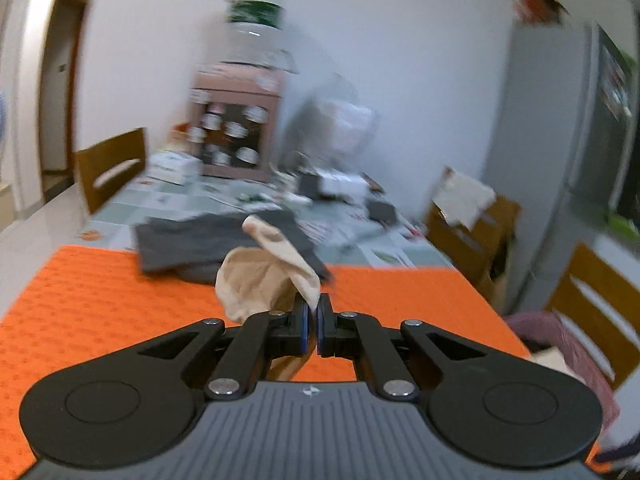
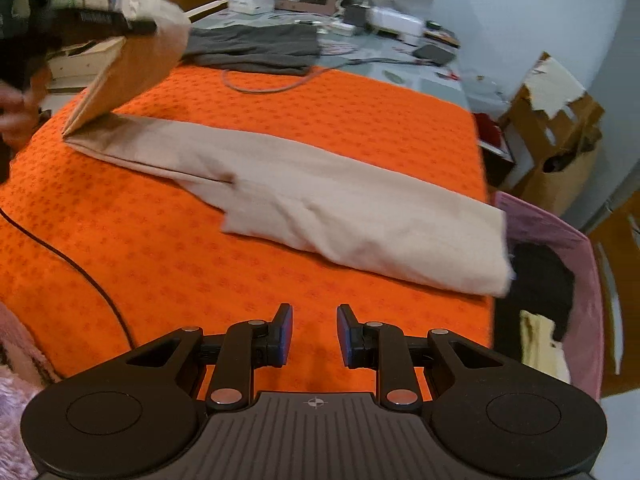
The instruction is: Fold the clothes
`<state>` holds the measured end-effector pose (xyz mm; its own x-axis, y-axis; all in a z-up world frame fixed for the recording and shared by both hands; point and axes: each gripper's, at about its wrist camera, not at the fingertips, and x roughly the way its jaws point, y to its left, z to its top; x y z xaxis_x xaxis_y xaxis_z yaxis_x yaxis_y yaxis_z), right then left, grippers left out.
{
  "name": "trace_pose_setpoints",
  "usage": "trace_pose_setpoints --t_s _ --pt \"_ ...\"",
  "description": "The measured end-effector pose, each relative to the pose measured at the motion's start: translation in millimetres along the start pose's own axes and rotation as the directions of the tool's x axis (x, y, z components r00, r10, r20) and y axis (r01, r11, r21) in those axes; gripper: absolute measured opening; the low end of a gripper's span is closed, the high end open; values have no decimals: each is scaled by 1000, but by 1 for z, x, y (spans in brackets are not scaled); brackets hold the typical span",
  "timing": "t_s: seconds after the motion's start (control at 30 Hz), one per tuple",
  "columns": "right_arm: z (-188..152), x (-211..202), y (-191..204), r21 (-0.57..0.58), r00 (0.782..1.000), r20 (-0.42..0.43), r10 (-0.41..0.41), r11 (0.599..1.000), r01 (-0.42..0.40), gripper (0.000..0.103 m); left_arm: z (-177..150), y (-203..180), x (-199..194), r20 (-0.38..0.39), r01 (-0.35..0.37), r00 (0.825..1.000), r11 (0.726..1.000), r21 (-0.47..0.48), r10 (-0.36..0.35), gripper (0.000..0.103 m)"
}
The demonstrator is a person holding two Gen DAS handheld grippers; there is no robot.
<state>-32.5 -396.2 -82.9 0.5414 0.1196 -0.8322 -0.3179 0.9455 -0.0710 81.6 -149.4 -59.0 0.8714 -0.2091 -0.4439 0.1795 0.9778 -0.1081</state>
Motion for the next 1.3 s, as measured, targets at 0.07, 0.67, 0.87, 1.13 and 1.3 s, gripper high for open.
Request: trace_pose_setpoints --t_s 0.07,0.67,0.87,1.13,1.3 --pt "-9 -5 -15 13 1000 2 -15 1000 15 27 -18 -21 9 -20 12 1000 999 45 -12 4" --pt "25 -7 -39 138 990 113 83 986 -98 31 -89 -54 -7 -202 254 957 939 232 -209 55" --pt "70 30 -26 324 952 177 248 899 -294 55 -81 -7 -46 -203 151 974 961 233 -104 57" --pt "91 115 -27 644 947 88 309 708 -291 62 -74 79 -74 -204 -133 964 973 190 172 58" --pt "80 142 -35 777 924 114 365 547 -312 46 -71 117 -88 -215 -251 935 955 158 282 60"
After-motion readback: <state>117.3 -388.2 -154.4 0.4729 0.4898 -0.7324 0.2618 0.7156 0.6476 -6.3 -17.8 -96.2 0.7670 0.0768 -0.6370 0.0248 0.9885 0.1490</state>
